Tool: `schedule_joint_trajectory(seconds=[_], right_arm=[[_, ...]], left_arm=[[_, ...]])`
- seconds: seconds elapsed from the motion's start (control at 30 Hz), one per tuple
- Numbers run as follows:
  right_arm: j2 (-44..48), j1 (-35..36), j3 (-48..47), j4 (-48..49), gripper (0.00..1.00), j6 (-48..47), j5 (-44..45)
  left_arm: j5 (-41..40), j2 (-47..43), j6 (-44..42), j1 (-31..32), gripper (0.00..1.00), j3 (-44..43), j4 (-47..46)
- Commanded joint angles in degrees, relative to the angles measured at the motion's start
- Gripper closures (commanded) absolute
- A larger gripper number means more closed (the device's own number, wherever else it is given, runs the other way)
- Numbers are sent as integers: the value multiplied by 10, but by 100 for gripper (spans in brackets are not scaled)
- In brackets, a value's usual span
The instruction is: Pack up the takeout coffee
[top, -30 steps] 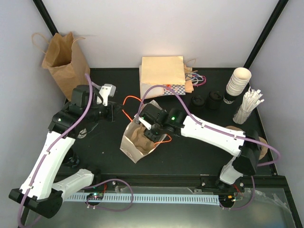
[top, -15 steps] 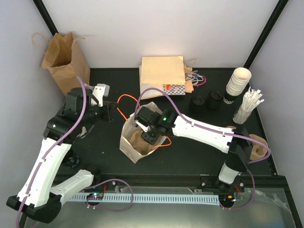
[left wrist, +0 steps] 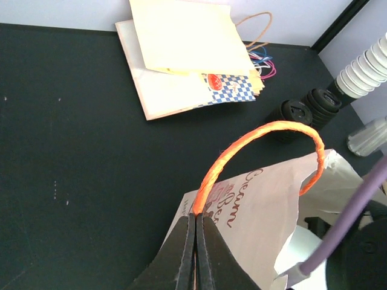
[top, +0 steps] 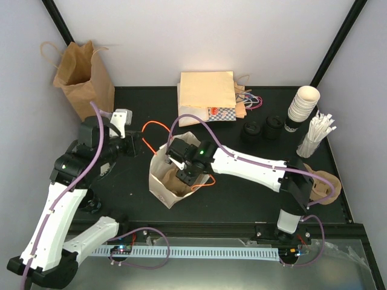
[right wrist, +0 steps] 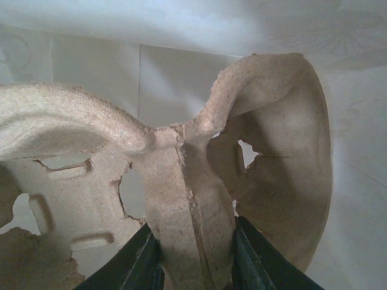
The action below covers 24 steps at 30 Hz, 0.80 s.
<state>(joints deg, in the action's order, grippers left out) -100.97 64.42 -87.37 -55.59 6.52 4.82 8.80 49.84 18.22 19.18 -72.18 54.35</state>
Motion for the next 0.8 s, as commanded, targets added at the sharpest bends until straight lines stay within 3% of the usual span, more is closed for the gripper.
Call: schedule_joint_trajectory(seconds=[0.0,0.77], right_arm=[[-23,6,-18,0,69,7,-2],[-108,8,-13,40,69,45,-25]], left_arm=[[5,-7,3,-5,98,-1,-13],[-21,0,-8,-14,98,-5,9]])
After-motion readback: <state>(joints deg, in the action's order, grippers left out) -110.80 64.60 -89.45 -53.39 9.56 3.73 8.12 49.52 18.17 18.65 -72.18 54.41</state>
